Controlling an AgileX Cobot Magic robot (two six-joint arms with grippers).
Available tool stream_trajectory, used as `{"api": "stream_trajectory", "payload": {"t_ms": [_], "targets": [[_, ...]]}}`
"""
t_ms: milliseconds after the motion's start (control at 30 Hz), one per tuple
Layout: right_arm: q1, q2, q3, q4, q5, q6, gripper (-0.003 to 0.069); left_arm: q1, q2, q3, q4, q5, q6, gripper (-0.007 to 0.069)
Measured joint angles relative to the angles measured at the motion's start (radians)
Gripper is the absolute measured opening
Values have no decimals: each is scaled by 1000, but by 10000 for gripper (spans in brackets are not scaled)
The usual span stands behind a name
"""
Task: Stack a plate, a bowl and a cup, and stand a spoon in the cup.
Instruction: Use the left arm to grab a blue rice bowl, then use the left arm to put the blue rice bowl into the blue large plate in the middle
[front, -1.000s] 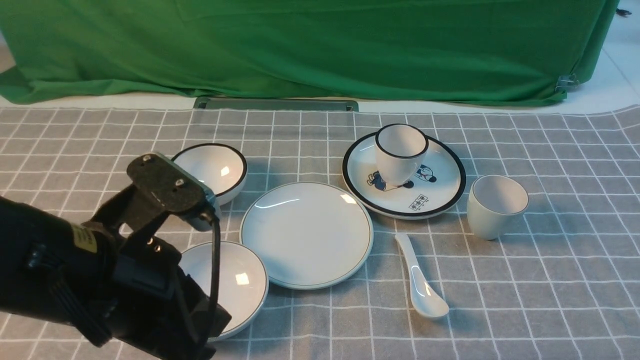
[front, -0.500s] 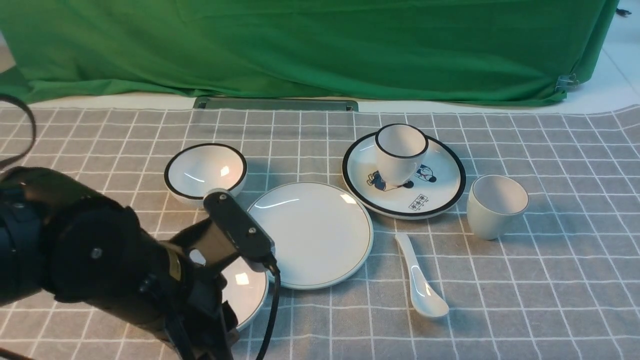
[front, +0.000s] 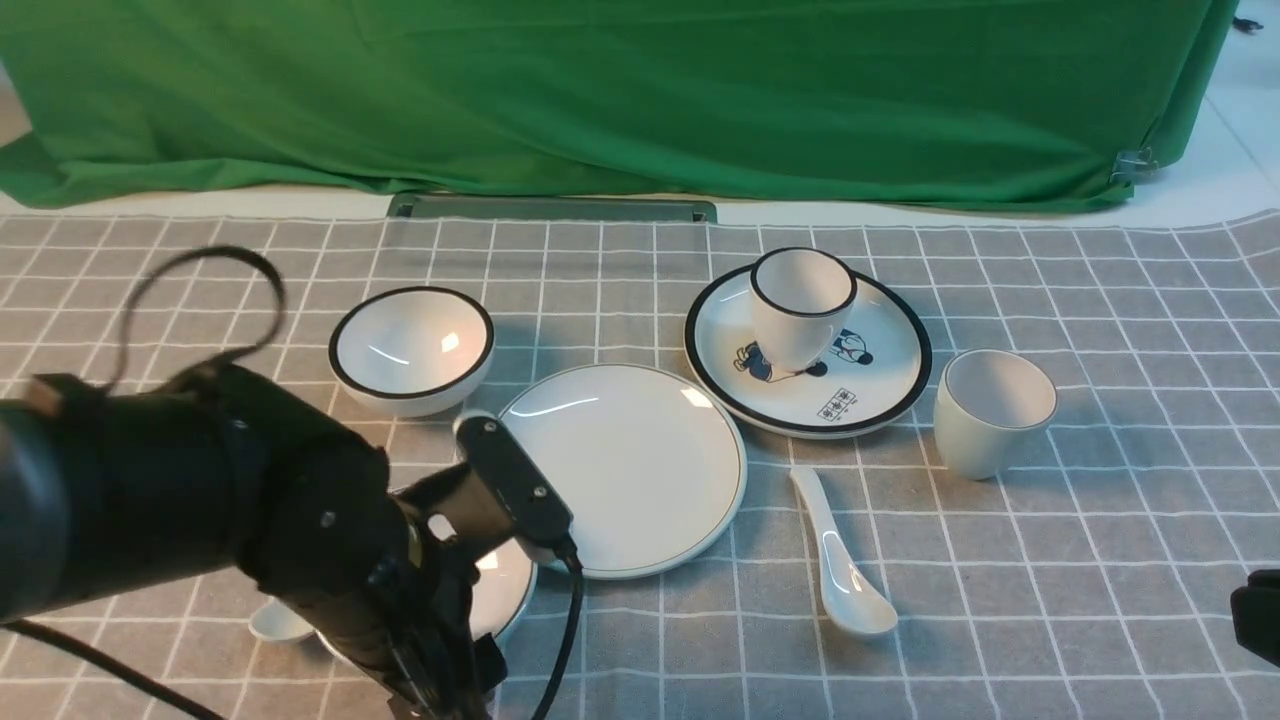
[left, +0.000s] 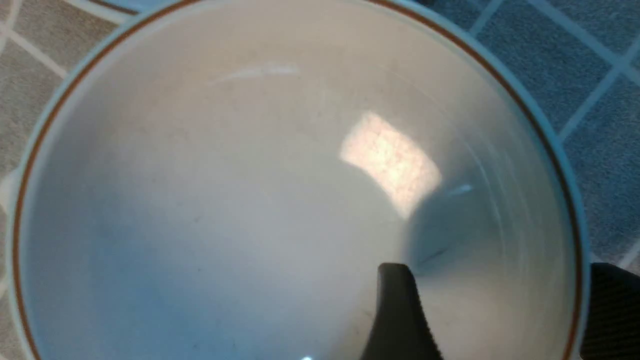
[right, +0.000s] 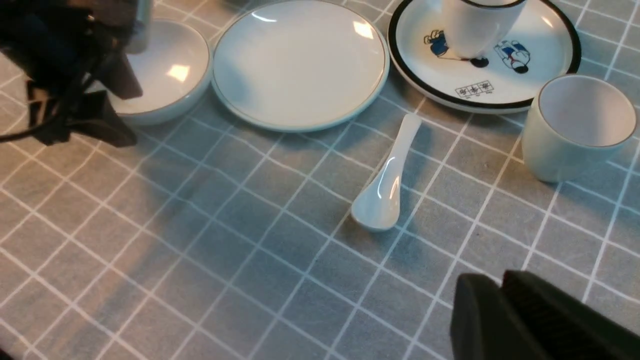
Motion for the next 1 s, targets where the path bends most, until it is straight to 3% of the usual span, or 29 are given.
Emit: {"api": "stream_trajectory", "payload": {"t_ms": [100,233,333,467,700,1000], "targets": [[1,0,0,-1,-2,-2,93,1,32,-1,10,-9,-5,342],[1,0,0,-2,-2,-7,93,1,33,-10,16,-27,2,169],[1,0,0,-3,-2,-26,93,0,15,-22,13,-15,4,111],[1,1,0,-4,-2,-36,93,-5,-30,-85,-41,120,1,47],[1,1,0,-4,-4,-37,93,-12,-18,-272,-88,163,9,34],[1,1,0,-4,-5,-39,97,-12,250,-499,-79,97,82,34]]}}
